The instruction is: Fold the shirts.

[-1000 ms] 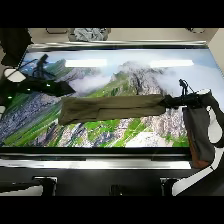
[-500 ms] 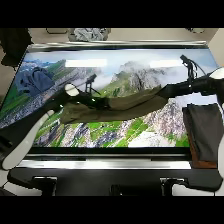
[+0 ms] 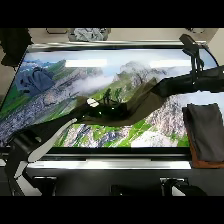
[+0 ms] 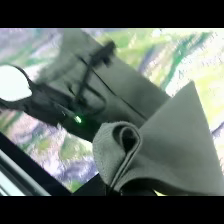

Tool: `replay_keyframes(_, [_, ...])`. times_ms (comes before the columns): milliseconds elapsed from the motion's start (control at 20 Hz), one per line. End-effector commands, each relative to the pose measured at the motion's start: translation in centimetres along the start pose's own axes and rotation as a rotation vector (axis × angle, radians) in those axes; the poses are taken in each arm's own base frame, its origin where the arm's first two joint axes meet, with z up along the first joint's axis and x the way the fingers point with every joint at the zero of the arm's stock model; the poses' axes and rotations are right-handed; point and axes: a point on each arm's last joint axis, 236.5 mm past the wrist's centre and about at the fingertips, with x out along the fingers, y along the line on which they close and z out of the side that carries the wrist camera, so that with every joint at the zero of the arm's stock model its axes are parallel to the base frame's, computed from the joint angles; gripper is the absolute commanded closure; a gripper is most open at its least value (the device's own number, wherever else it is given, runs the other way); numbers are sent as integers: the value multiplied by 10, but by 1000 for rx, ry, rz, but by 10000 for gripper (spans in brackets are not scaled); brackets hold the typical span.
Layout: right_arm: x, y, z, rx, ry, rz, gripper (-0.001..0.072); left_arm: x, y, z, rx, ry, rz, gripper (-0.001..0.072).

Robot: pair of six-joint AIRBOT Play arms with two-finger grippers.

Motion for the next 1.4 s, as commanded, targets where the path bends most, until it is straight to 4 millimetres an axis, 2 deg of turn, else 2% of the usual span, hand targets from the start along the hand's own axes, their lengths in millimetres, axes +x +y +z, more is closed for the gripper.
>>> replay_keyframes(0, [4, 1, 29, 38, -113, -9, 670, -16, -11, 28, 31, -74, -60, 679])
replay_keyframes(100, [25, 8, 44, 61, -153, 45, 670, -78, -15, 71, 145, -167, -8, 679])
replay_keyframes(200, [63, 28, 53, 65, -158, 128, 670, -164, -18, 112, 254, -281, 76, 679])
replay_keyframes(300, [108, 56, 62, 90, -177, 219, 670, -259, -14, 140, 343, -405, 189, 679])
replay_keyframes(400, [157, 84, 65, 135, -187, 298, 670, -345, -9, 149, 370, -512, 290, 678])
replay_keyframes(450, [185, 95, 62, 169, -183, 324, 670, -381, -7, 147, 376, -553, 329, 678])
replay_keyframes(550, [237, 111, 46, 246, -157, 349, 670, -431, -10, 137, 377, -604, 363, 677])
replay_keyframes(600, [262, 120, 35, 293, -135, 364, 669, -447, -12, 132, 378, -625, 376, 677])
replay_keyframes(650, [283, 127, 24, 338, -114, 377, 669, -459, -15, 127, 384, -648, 384, 677])
replay_keyframes(750, [318, 140, 4, 409, -90, 380, 652, -464, -13, 119, 381, -660, 391, 677])
replay_keyframes(800, [330, 143, -2, 424, -94, 375, 470, -460, -9, 116, 369, -649, 391, 677])
replay_keyframes(850, [338, 148, -8, 422, -87, 379, 179, -453, -2, 113, 355, -630, 390, 677])
replay_keyframes(900, [339, 148, -10, 385, -87, 381, 12, -445, 7, 109, 339, -609, 391, 676])
replay_keyframes(1000, [326, 143, -4, 291, -94, 401, 15, -433, 26, 102, 313, -570, 397, 676])
replay_keyframes(1050, [314, 131, 1, 251, -90, 395, 17, -428, 35, 99, 294, -555, 400, 676])
replay_keyframes(1150, [285, 88, 3, 159, -46, 329, 19, -424, 45, 95, 290, -536, 408, 676])
replay_keyframes(1200, [267, 54, -4, 129, 10, 255, 19, -422, 48, 94, 298, -529, 412, 676])
replay_keyframes(1250, [249, 15, -18, 114, 86, 159, 21, -422, 49, 94, 310, -524, 416, 676])
replay_keyframes(1350, [198, -72, -75, 153, 337, -69, 29, -422, 48, 94, 317, -526, 418, 676])
